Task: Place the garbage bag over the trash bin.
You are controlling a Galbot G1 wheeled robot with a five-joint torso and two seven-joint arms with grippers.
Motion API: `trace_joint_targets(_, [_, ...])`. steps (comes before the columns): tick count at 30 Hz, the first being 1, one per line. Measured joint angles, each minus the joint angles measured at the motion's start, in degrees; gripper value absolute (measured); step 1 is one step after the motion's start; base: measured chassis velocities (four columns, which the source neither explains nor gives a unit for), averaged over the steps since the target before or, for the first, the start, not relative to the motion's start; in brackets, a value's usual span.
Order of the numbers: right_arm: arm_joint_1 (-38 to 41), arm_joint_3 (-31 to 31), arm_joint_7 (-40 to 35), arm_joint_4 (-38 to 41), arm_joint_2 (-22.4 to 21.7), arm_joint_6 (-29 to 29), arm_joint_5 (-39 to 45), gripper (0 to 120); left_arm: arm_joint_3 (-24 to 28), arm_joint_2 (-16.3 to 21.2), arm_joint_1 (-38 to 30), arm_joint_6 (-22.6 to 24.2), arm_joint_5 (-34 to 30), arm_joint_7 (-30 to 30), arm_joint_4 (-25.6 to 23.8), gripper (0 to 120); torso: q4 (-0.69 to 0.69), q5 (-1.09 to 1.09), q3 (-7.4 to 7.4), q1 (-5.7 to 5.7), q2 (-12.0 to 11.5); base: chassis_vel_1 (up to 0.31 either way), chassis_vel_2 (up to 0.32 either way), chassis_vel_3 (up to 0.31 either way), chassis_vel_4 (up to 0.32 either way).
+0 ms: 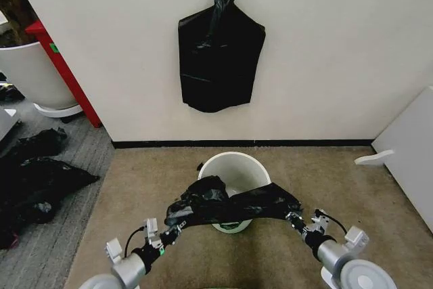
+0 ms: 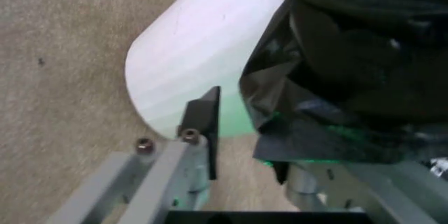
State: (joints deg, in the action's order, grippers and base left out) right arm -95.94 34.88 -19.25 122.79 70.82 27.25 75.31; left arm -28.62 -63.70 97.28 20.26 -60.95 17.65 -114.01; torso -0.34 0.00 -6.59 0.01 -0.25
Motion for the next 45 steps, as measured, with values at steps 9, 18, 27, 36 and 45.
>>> trace_joint_targets(9, [-3.0, 0.2, -2.6, 3.4, -0.4, 0.8, -0.4, 76, -0.9, 2.2, 2.8, -1.4, 2.9, 3.5, 0.4, 61, 0.00, -0.01, 0.00, 0.00, 0.0, 0.000, 0.000, 0.000, 0.000])
trace_joint_targets(18, [-6.9, 0.2, -3.8, 8.9, -0.4, 1.4, -3.2, 100, -1.6, 4.2, 6.3, -2.0, 4.1, 7.0, -1.6, 94, 0.00, -0.01, 0.00, 0.00, 0.0, 0.000, 0.000, 0.000, 0.000])
trace_joint_targets(27, [-9.3, 1.6, -5.5, 20.0, -0.7, 0.4, -10.2, 100, -2.4, 4.5, 10.2, -3.3, 3.6, 8.0, -8.2, 100, -0.01, -0.01, 0.00, 0.00, 0.0, 0.000, 0.000, 0.000, 0.000])
trace_joint_targets(36, [2.6, 4.5, 3.4, 17.1, -12.0, 2.1, -17.2, 100, -3.3, 2.2, 11.3, -2.3, 0.2, 3.0, -19.6, 100, -0.01, 0.02, 0.00, 0.00, 0.0, 0.000, 0.000, 0.000, 0.000])
trace_joint_targets(45, [23.8, 0.3, 12.2, 4.4, -24.1, 14.4, -14.5, 100, -6.2, -2.4, 15.5, -1.3, 0.1, -3.3, -27.7, 100, 0.02, 0.03, -0.01, 0.00, 0.0, 0.000, 0.000, 0.000, 0.000])
